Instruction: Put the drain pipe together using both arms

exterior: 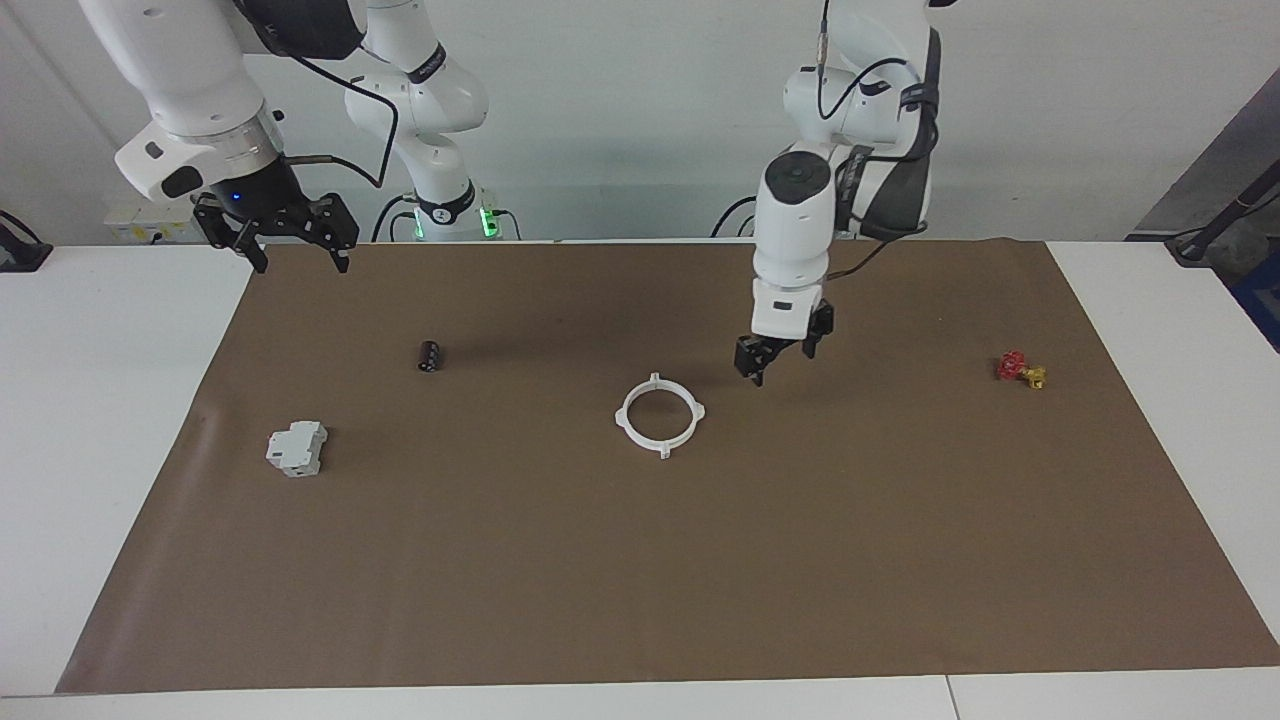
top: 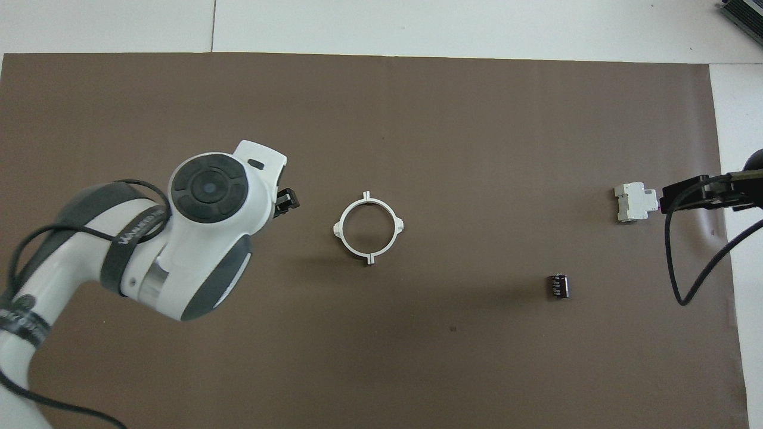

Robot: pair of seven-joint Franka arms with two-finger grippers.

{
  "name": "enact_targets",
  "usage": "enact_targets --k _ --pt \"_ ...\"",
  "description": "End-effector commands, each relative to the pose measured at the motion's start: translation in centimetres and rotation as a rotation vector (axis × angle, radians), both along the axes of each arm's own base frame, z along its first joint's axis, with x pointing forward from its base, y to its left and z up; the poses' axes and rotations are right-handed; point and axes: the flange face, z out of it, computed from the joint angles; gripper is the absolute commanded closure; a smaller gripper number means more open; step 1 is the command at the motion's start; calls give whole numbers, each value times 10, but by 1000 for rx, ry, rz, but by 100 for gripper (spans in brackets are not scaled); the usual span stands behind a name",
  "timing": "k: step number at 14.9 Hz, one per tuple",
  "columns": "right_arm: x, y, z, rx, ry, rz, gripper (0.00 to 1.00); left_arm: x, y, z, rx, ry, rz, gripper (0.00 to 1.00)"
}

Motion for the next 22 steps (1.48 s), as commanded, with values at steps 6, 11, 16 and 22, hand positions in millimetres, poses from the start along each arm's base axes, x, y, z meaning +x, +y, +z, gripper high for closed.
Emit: enact_targets --k 6,11,16,22 --pt "-1 -4 3 10 2 20 0 23 187 82 -82 102 -243 0" --pt "-1 -4 3 10 2 20 0 32 269 123 -128 100 -337 0" --pt "-1 -4 3 10 2 20 0 59 266 157 -150 195 -345 0" --pt "-1 -13 0 75 -2 -8 0 16 249 203 -139 205 -406 0"
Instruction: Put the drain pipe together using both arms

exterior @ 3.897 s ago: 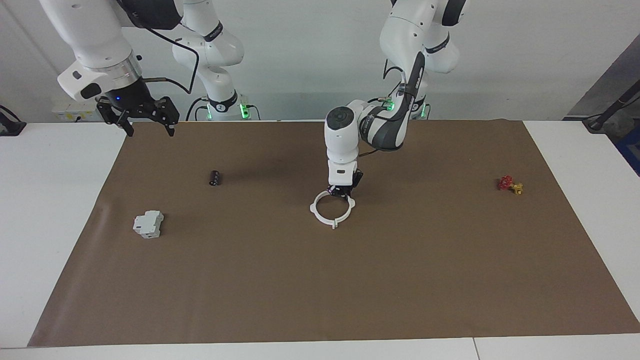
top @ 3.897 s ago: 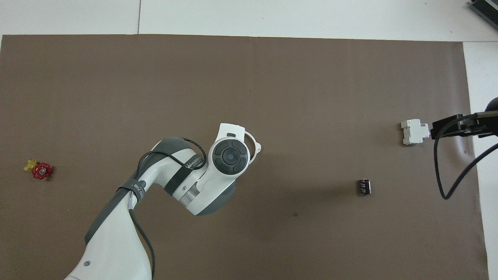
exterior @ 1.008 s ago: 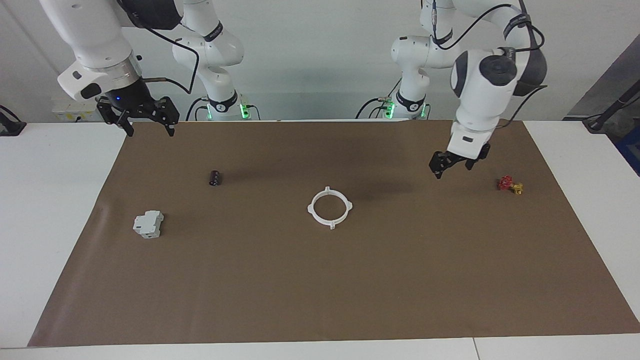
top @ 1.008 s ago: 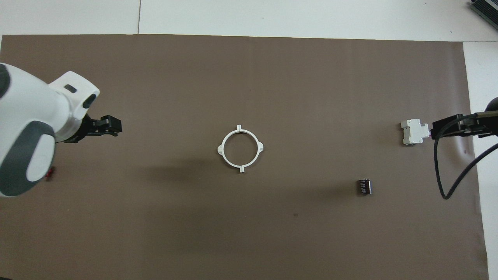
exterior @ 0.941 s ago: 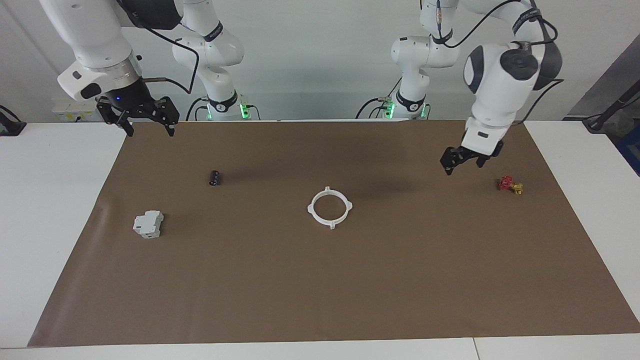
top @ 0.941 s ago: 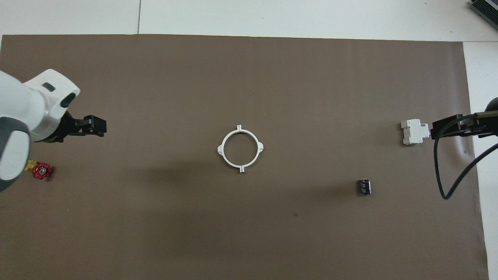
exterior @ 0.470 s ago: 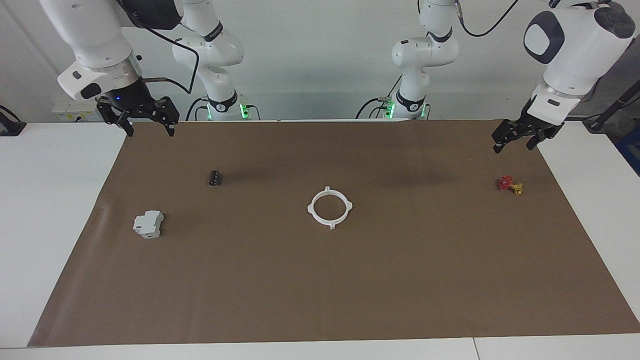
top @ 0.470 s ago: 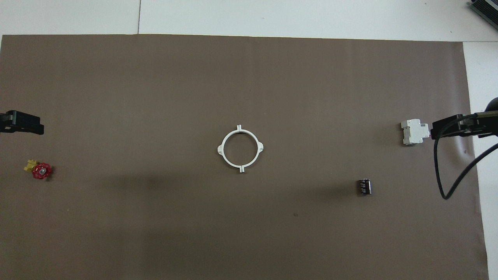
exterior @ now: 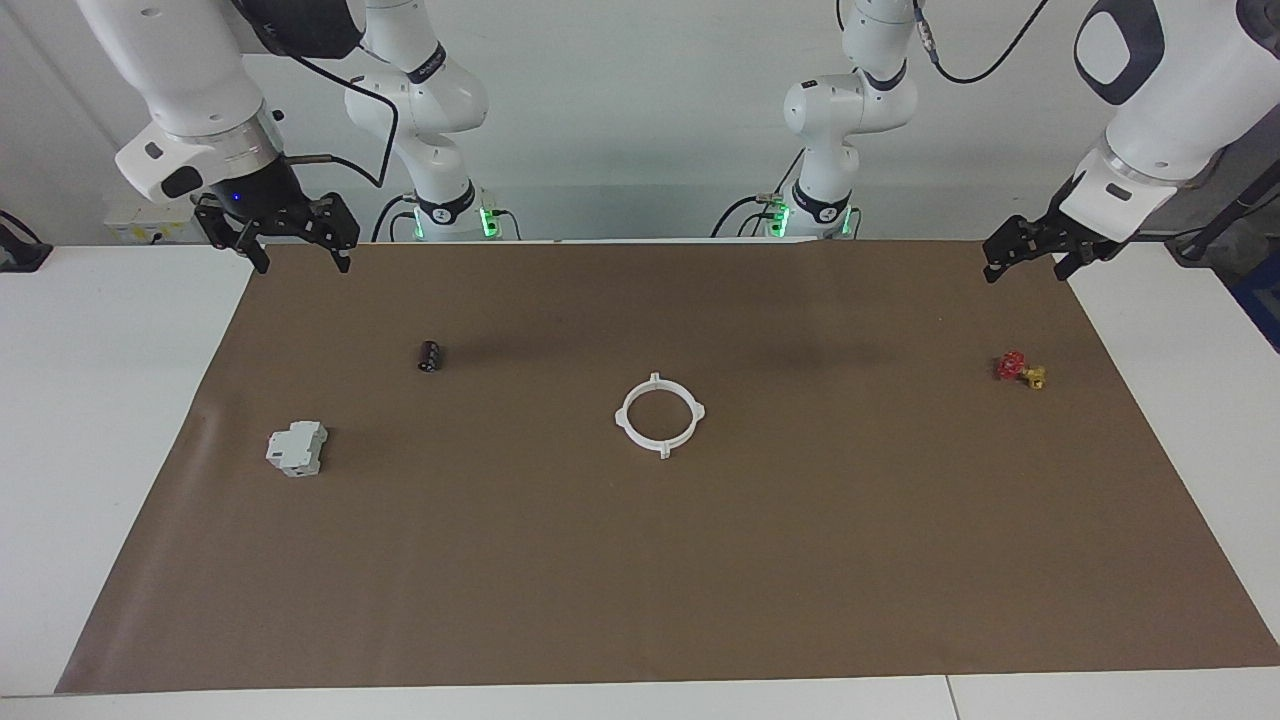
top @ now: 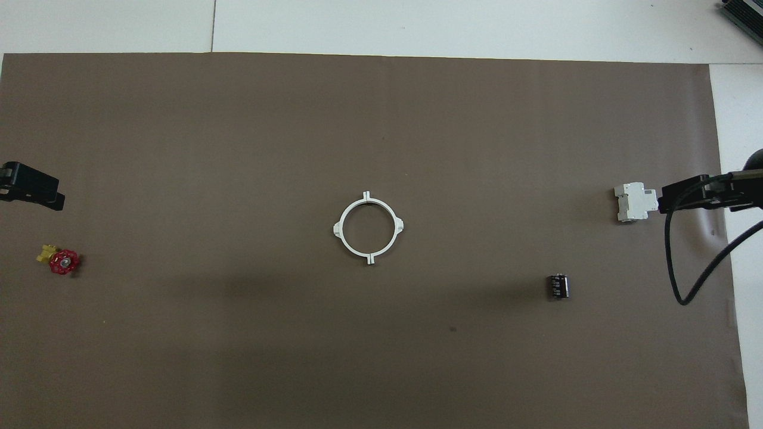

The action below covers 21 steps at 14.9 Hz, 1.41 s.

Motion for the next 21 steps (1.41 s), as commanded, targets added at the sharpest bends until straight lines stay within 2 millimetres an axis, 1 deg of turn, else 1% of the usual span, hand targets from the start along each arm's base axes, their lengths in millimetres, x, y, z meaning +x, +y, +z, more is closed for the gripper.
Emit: enact_targets --k 1,3,4,5,7,9,10,11,18,21 --pt "-1 -9 0 40 0 5 0 -19 -3 9 -1 -8 -41 0" --pt "-1 -9 0 32 2 3 0 -19 -26 -5 4 -73 -82 0" --pt "-1 -10 0 29 0 2 0 -19 -30 -7 6 -89 -90 0" --pt "-1 -10 0 26 -3 3 0 -16 -29 -8 4 -103 -89 0" --pt "-1 -11 -1 23 -3 2 0 -11 -22 -9 -6 -108 -75 0" --pt "-1 -12 -1 14 -2 2 0 -11 -23 -14 -5 -101 -78 0" --pt "-1 -13 -1 12 -2 2 0 -9 -26 -15 -5 -106 -82 0" --pt "-1 -13 -1 12 -2 2 0 -6 -27 -20 -6 -97 -84 0" --pt "-1 -13 0 -8 -3 6 0 -5 -21 -18 -11 -99 -65 0" --pt "-1 -13 -1 -14 0 8 0 -5 -21 -18 -9 -99 -63 0"
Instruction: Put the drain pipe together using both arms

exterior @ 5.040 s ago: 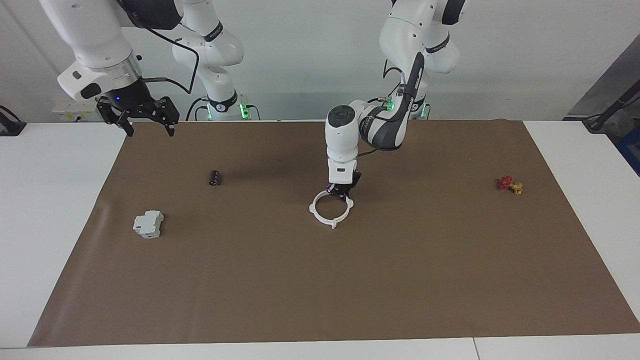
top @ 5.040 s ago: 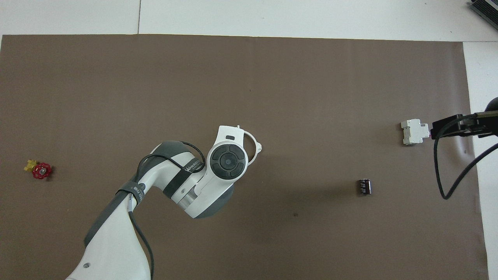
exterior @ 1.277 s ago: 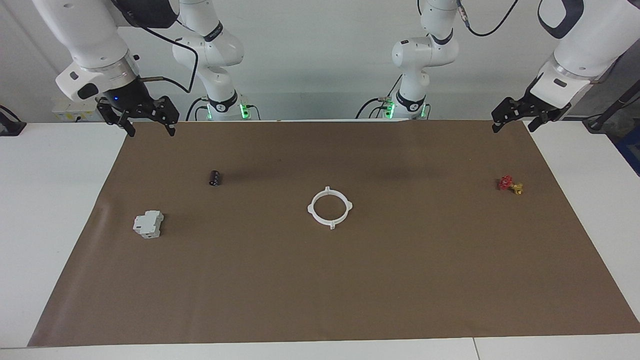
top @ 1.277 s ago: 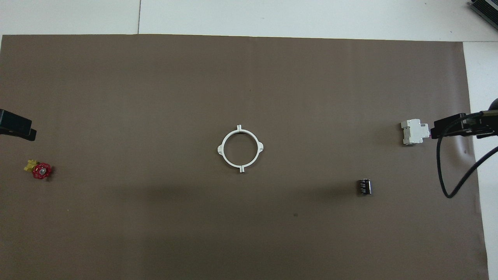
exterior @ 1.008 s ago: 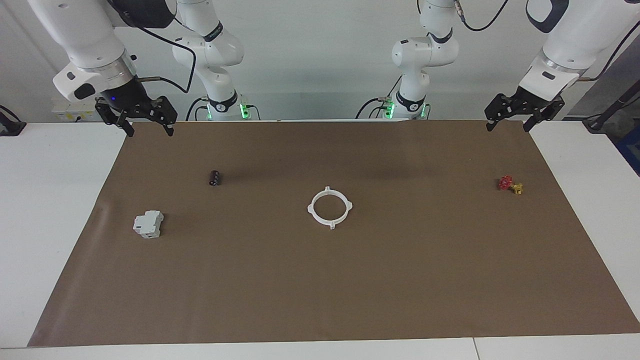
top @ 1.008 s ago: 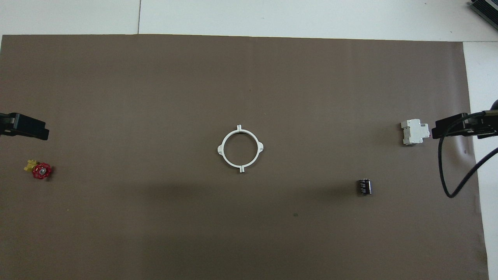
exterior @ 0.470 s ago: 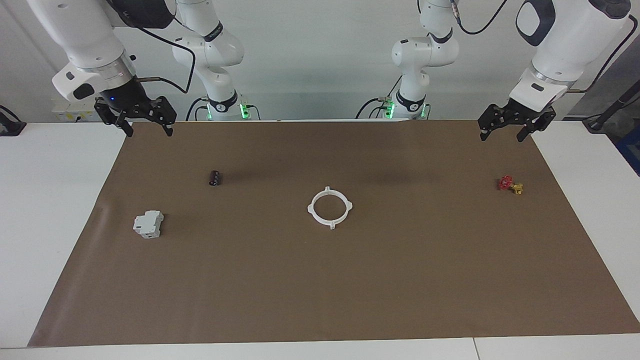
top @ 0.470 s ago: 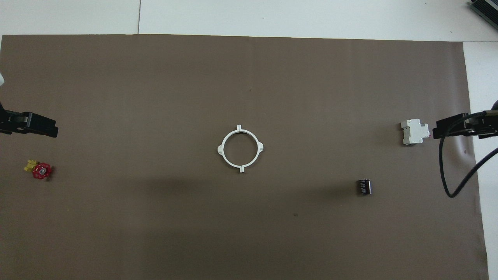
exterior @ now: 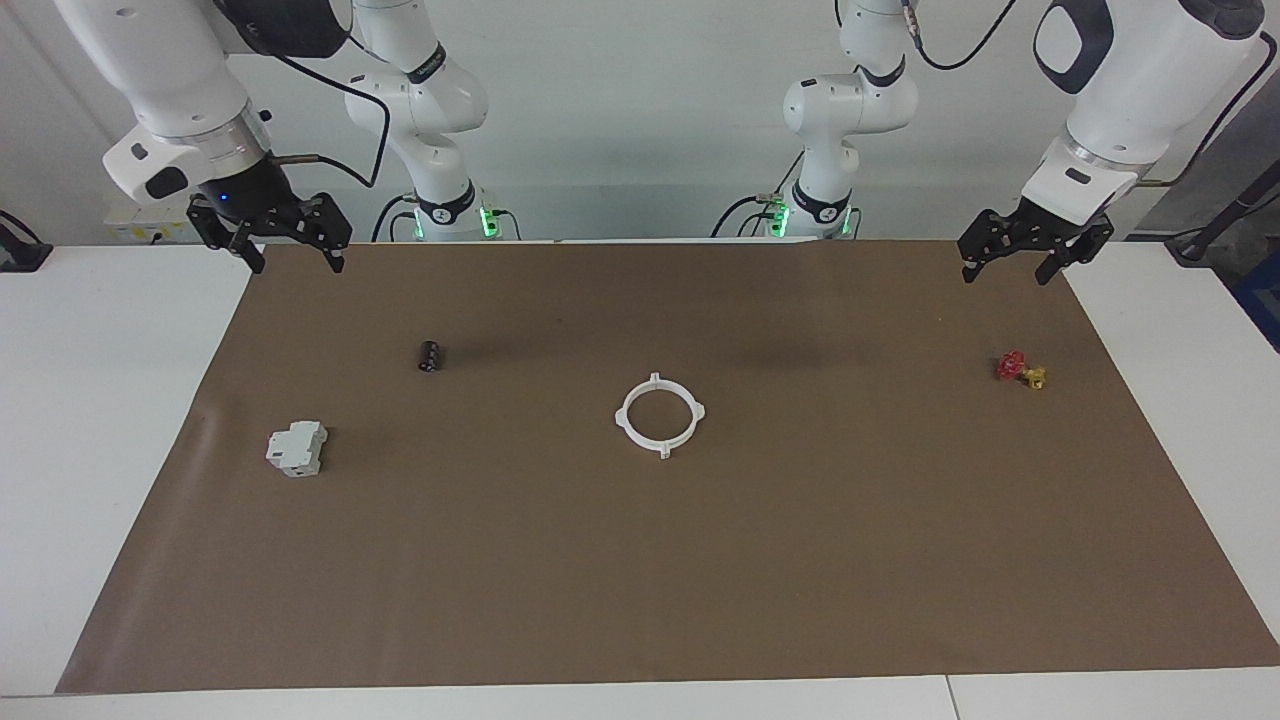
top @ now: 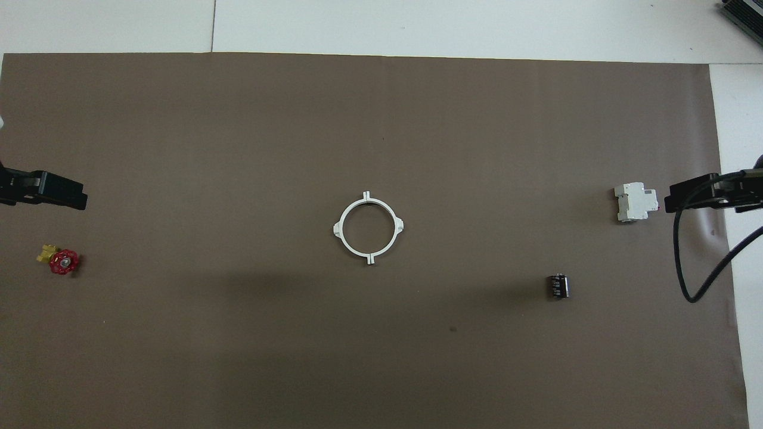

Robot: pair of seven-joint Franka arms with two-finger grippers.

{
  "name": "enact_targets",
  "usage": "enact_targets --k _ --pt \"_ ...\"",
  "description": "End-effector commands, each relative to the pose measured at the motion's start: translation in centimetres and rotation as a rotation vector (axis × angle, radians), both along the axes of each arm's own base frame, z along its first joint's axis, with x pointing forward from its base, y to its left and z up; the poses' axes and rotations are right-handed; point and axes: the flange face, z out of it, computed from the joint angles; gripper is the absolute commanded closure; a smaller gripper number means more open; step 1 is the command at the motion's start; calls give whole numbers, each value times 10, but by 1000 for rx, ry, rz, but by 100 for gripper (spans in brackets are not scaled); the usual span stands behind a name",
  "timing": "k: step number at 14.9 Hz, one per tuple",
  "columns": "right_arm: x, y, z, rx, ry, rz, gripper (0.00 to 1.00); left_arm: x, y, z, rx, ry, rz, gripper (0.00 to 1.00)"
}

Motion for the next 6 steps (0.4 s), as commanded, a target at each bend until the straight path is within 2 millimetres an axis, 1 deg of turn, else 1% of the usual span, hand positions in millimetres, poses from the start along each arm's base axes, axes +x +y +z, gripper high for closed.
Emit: enact_targets --k 1,4,6 --pt "-1 -4 0 -10 -2 23 0 -1 1 0 -11 -11 2 0" --pt "-1 -8 0 10 -1 14 0 -1 3 1 -14 -14 6 0" --pt "-1 -4 1 10 -1 21 0 -1 2 0 -14 -13 4 0"
